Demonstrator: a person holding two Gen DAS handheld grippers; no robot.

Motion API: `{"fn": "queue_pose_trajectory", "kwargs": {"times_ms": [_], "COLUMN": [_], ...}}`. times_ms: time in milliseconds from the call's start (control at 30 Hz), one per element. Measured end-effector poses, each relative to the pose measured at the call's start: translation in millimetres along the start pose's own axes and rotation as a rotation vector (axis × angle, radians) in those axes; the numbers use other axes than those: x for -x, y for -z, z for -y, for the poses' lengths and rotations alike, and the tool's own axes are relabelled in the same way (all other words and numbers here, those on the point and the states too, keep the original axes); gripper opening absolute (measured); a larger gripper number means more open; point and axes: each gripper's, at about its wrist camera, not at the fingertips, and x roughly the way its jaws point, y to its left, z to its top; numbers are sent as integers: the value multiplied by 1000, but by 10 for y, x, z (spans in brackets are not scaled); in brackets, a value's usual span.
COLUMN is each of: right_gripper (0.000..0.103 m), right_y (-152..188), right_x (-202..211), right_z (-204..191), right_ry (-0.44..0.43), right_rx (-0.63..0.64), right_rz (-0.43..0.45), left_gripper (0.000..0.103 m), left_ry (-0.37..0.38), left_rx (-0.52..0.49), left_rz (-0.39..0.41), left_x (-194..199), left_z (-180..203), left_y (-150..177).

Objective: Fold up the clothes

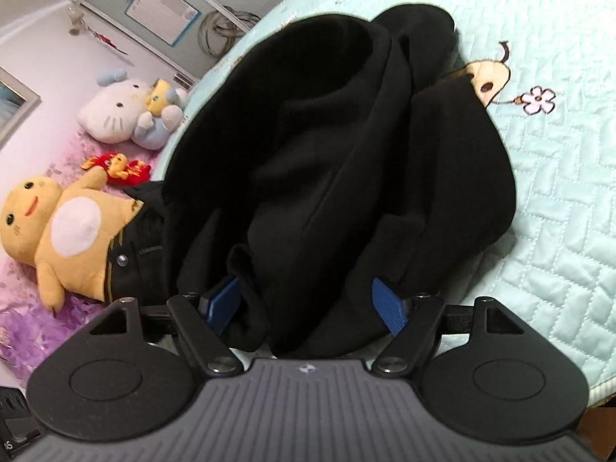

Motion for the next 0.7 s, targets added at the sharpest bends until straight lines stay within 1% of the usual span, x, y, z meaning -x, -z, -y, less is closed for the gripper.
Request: {"fn": "queue_pose_trajectory", "kwargs": {"times_ms": [133, 267, 367, 400, 433, 467, 500, 533, 567, 600, 633, 700], "right_gripper": [75, 75, 75, 73, 70, 57, 33, 23, 10, 6, 5, 5], "right_y": [13, -32, -54, -48, -38, -22, -9, -9, -22, -44, -72, -148], "right_x": [-131, -281, -417, -455, -480, -484, -472, -448, -411, -355, -288, -79], "right_z": [-43, -108, -144, -171, -203, -235, -264, -278, -275, -279, -294, -385], "right_ry": [35, 70, 135, 166, 192, 210, 222, 215, 193, 176, 167, 139], "right_rx": [33, 57, 88, 118, 149, 181, 215, 239, 241, 236, 233, 251], "right_rz": [3, 2, 2, 1, 4, 11, 20, 22, 24, 32, 46, 100], "left_gripper": [73, 73, 78, 78, 75, 68, 48, 33, 27, 19, 17, 15], "left_ry": [-1, -22, -36, -41, -42, -40, -43, -52, -57, -57, -55, -50], "left_rx": [73, 120, 154, 166, 175, 181, 186, 184, 174, 162, 152, 128], "left_rz": [-44, -96, -117, -123, -120, -108, -92, -74, -55, -24, 12, 91], "left_x": [-335, -662, -853, -914, -941, -936, -910, -866, -803, -701, -578, -301], "left_z": [-8, 55, 80, 85, 81, 67, 49, 33, 24, 15, 6, -6], "left_y": [-147, -251, -279, -287, -289, -287, -282, -279, -286, -310, -345, -431]}}
